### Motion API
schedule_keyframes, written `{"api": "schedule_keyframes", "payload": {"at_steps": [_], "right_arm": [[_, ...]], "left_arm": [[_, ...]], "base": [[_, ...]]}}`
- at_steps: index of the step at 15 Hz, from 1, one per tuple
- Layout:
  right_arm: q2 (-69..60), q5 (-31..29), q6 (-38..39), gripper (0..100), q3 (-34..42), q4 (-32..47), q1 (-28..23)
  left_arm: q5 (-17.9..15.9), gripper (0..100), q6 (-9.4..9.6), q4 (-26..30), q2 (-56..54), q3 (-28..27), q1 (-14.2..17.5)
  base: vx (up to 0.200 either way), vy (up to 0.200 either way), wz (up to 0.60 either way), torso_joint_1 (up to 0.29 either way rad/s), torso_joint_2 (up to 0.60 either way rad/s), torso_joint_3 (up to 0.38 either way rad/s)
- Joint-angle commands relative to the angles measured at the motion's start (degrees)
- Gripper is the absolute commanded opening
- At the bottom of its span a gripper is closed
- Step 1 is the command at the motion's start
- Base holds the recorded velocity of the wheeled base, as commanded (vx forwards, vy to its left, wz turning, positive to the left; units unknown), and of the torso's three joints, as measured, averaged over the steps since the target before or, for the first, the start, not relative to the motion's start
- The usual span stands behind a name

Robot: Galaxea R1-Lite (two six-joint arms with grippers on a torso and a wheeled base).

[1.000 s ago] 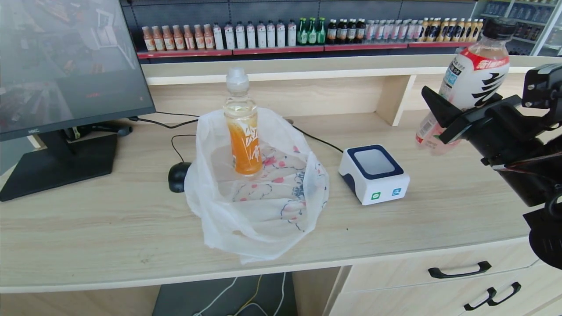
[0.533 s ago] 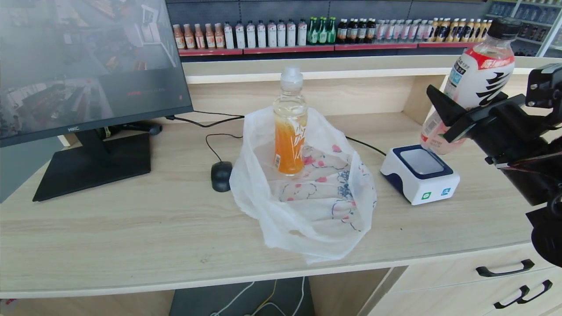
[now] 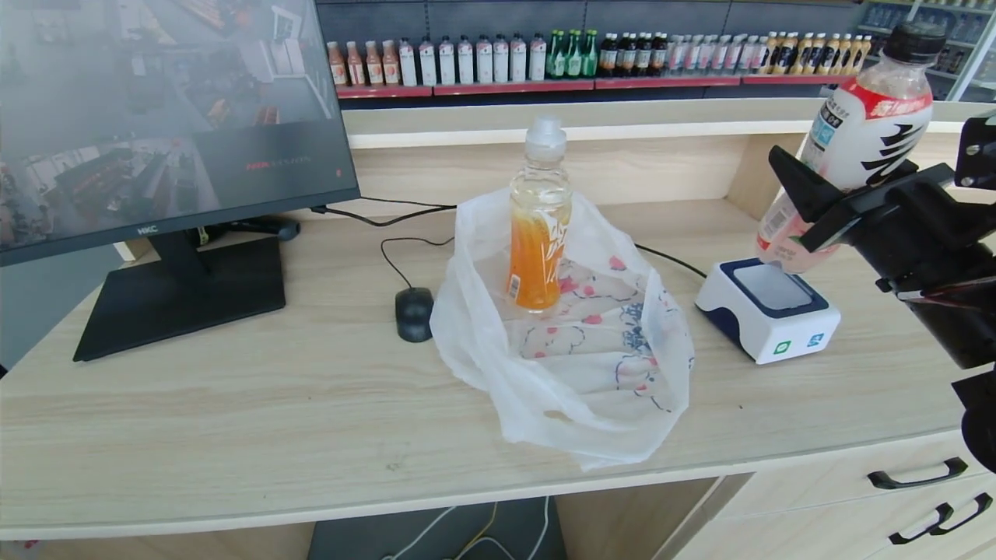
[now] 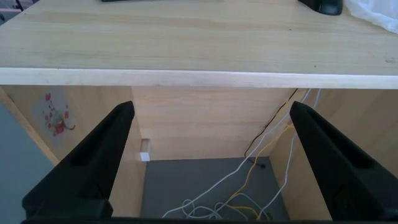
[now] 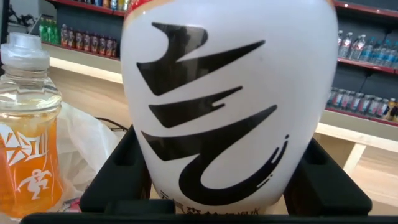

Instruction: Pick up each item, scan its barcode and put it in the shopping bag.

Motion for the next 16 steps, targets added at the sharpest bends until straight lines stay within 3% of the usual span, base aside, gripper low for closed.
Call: {"api": "schedule_keyframes", "payload": {"at_steps": [1,5,11,16], "right_arm": [[-0.20,0.02,1.02,0,0.11,-0.14,1.97],[1.20,0.11,1.99,0,0.37,-0.14,7.15],[6.21,0.37,2.25,0,-0.33,-0.14,9.00],[10.96,0.46,2.25,0,-4.37,-0.14,13.83]], "left_arm": [[0.06,100,0.01,-0.13,-0.02,0.00,0.00],[0.06,100,0.01,-0.13,-0.02,0.00,0.09],[0.06,100,0.01,-0.13,-0.02,0.00,0.00],[-0.02,100,0.01,-0.13,-0.02,0.00,0.00]], "base": [[0.000,0.000,0.00,0.000,0.00,0.000],[0.000,0.000,0.00,0.000,0.00,0.000],[0.000,0.000,0.00,0.000,0.00,0.000],[0.000,0.000,0.00,0.000,0.00,0.000]]}}
